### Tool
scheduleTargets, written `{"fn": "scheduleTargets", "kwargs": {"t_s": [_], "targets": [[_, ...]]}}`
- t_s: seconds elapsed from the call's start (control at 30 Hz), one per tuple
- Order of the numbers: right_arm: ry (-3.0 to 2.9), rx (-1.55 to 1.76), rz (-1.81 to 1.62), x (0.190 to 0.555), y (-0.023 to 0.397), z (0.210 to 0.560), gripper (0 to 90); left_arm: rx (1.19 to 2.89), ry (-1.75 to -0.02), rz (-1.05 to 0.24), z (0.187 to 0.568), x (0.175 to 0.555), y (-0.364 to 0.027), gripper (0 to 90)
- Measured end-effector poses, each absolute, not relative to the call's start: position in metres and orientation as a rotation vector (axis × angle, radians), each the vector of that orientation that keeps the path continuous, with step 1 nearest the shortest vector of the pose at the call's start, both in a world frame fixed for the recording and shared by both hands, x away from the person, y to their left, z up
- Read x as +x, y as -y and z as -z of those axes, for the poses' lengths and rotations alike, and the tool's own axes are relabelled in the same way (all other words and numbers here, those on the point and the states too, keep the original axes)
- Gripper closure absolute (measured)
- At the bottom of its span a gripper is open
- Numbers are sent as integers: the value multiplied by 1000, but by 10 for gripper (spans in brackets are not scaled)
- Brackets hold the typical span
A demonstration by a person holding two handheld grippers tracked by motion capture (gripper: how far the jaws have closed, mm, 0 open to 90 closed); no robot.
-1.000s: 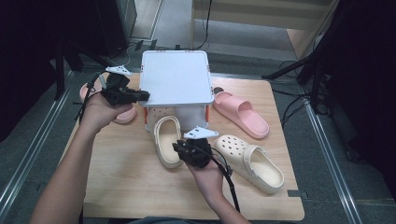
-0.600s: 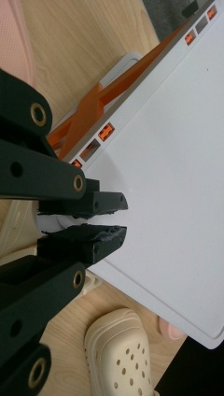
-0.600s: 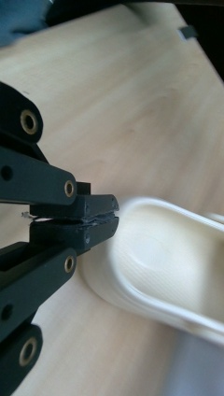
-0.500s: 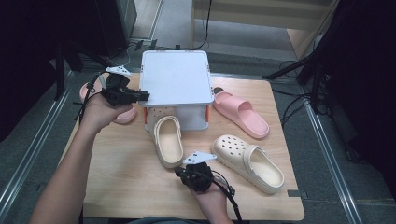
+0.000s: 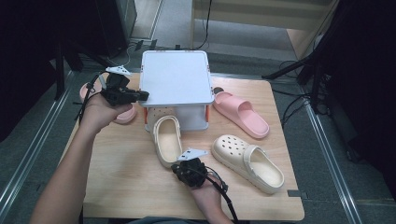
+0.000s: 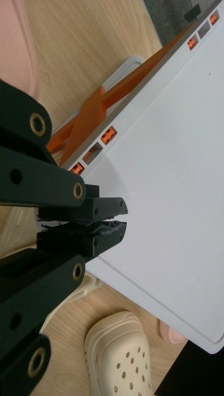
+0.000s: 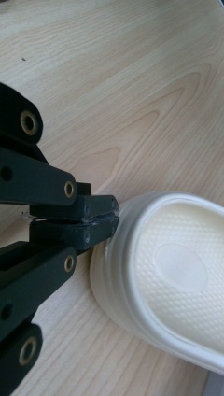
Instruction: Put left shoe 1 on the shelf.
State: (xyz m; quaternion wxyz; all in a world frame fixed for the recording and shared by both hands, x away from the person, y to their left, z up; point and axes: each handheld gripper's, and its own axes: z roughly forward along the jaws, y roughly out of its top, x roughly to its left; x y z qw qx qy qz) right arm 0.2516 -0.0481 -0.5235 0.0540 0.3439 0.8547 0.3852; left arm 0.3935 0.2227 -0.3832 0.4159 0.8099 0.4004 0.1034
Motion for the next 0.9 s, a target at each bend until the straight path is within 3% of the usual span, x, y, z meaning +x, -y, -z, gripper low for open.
{"fn": "scheduleTargets", "kwargs": {"t_s": [0.5, 0.9], "targets": [[-2572, 965, -1165, 275, 30, 508, 881, 2035, -1003, -268, 383, 393, -222, 862], [-2571, 1013, -1145, 316, 13, 509, 900, 2029, -1003, -270, 384, 393, -223, 861]]}}
